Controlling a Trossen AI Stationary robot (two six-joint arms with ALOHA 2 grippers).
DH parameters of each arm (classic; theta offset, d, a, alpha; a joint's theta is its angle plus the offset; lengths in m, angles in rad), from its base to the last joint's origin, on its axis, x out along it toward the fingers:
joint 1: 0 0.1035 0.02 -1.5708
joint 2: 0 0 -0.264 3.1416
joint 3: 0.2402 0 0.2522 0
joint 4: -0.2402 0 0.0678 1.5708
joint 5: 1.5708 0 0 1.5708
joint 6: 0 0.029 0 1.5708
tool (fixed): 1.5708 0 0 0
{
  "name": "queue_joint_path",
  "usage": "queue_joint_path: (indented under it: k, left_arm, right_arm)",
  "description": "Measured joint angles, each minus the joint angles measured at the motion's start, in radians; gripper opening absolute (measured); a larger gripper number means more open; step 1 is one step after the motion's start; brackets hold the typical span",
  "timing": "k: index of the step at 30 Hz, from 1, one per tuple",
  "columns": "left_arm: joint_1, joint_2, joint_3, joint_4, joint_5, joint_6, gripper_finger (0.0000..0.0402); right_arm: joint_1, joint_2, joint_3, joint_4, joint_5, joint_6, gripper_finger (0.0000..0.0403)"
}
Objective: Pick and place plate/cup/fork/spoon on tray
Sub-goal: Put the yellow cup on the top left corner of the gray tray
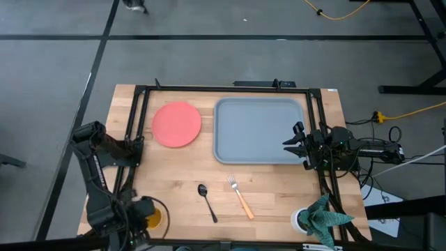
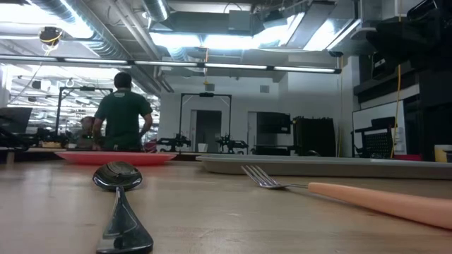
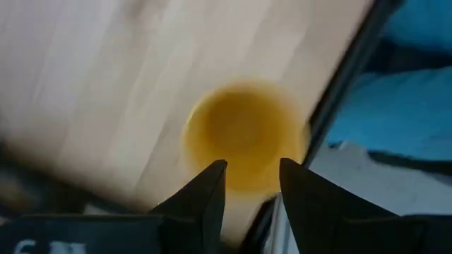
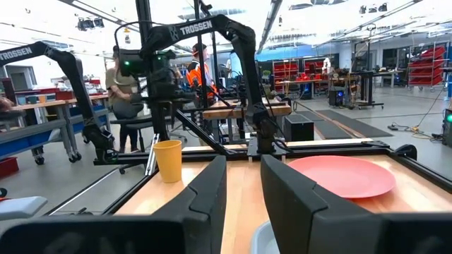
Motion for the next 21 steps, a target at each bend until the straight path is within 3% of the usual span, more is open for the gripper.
queue_joint_path:
  k: [4,11,16,21]
  left_arm:
    - [-0.012,0.0,0.0,-0.05,0.036,-0.125,0.0128]
    - [-0.002,0.004,-0.048,-0.045,0.029,-0.125,0.0128]
    - [0.02,0.005,-0.12,-0.051,0.123,-0.238,0.0128]
    - [0.022,0.005,-0.116,-0.03,0.098,-0.2,0.0128]
  right_arm:
    - [0.0,0.0,0.0,0.0,0.0,0.0,0.0094]
    - [0.0,0.0,0.0,0.0,0.0,0.0,0.0094]
    - [0.0,0.0,0.0,0.0,0.0,0.002,0.0094]
    - [0.0,0.0,0.0,0.0,0.0,0.002,0.0094]
